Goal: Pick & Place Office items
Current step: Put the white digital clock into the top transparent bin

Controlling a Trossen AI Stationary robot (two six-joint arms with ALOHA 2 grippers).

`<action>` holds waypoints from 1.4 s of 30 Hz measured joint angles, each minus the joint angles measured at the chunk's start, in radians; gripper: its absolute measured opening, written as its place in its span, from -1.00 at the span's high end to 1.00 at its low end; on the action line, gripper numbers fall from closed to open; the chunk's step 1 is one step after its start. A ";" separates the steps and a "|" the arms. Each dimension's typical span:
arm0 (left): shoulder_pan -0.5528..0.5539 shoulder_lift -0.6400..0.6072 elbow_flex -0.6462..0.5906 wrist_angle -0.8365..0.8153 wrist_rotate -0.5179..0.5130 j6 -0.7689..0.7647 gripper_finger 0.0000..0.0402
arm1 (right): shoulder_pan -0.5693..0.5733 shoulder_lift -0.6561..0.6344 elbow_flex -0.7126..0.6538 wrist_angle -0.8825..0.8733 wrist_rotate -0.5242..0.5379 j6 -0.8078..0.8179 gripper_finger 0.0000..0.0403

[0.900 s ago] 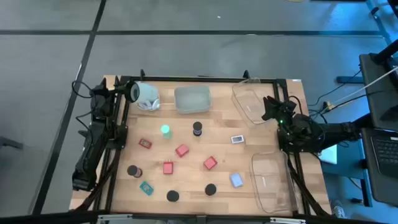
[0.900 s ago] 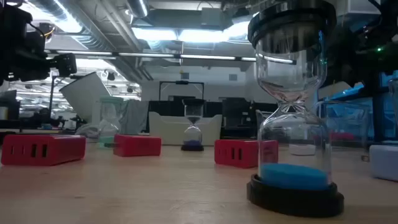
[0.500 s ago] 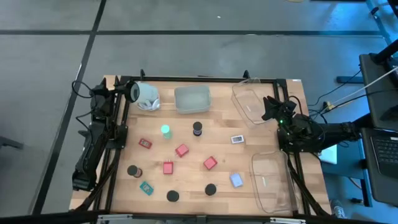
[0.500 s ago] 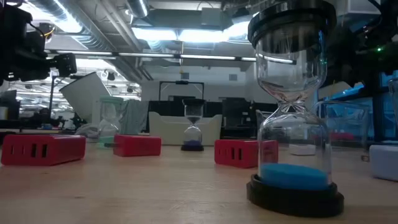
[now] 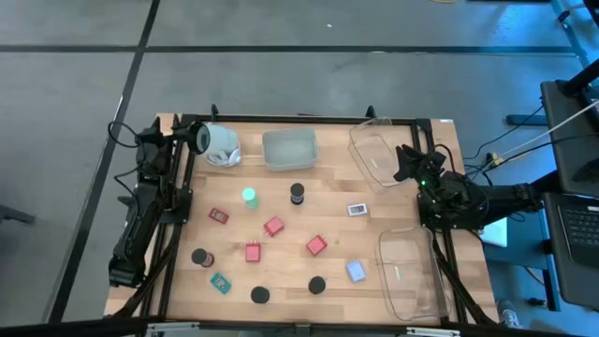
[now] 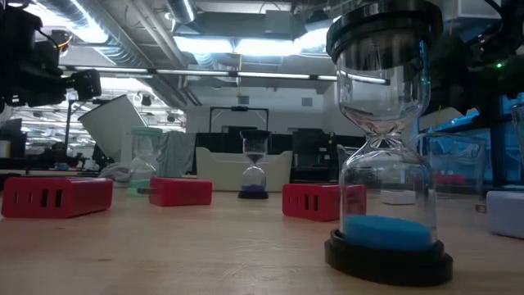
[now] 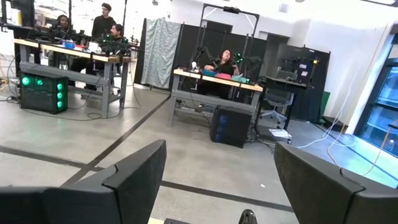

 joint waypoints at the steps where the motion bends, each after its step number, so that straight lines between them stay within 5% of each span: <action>1: 0.000 0.000 0.000 0.009 -0.002 0.001 -0.48 | 0.000 0.000 0.000 0.000 0.000 0.000 0.20; 5: -0.001 0.000 0.000 0.015 0.071 -0.046 -0.48 | 0.000 0.000 0.000 0.000 -0.057 -0.003 0.20; 15: -0.053 0.000 0.000 0.156 0.763 -0.360 -0.48 | 0.000 0.000 0.000 0.020 -0.262 -0.182 0.20; 19: -0.116 0.000 0.000 0.319 0.904 -0.416 -0.48 | 0.000 0.000 0.000 0.056 -0.285 -0.249 0.18; 31: -0.368 0.010 0.000 0.478 0.852 -0.314 -0.48 | 0.000 0.076 0.145 0.000 -0.420 -0.298 -0.33; 42: -0.539 0.078 0.000 0.480 0.775 -0.263 -0.48 | 0.000 0.549 0.499 -0.368 -0.592 -0.350 -0.35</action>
